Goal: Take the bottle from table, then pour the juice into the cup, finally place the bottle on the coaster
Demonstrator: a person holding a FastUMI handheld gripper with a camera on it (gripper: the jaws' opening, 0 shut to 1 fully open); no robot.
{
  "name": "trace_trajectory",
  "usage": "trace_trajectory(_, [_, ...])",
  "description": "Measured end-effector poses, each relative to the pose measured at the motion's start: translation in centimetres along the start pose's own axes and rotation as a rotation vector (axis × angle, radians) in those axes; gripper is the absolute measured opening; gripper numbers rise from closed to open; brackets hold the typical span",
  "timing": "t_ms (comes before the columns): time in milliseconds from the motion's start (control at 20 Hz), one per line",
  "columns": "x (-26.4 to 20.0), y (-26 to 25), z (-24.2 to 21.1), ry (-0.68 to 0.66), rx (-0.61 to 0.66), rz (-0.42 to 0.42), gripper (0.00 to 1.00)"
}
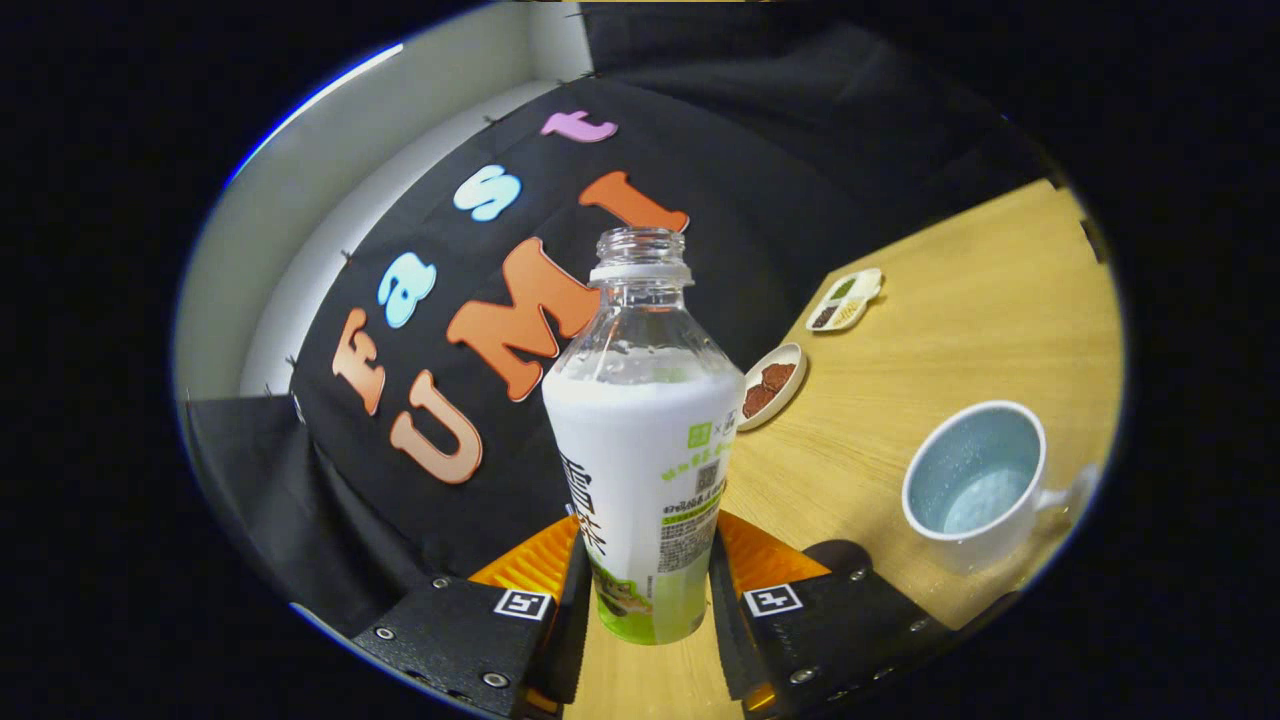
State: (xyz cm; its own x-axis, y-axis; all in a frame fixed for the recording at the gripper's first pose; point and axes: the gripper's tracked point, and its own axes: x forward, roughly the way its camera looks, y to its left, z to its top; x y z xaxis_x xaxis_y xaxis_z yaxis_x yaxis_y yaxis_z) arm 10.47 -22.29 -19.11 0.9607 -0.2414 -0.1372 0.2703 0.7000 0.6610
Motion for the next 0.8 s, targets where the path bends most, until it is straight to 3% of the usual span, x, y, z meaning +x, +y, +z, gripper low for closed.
trace_trajectory(400, [1.9, 0.7, -1.4, 0.055, -0.49, -0.027, 0.55])
trace_trajectory(650, [3.1, -0.8, -1.9, 0.075, -0.694, -0.104, 0.56])
trace_trajectory(800, [3.4, -2.1, -2.6, 0.108, -0.731, -0.131, 0.56])
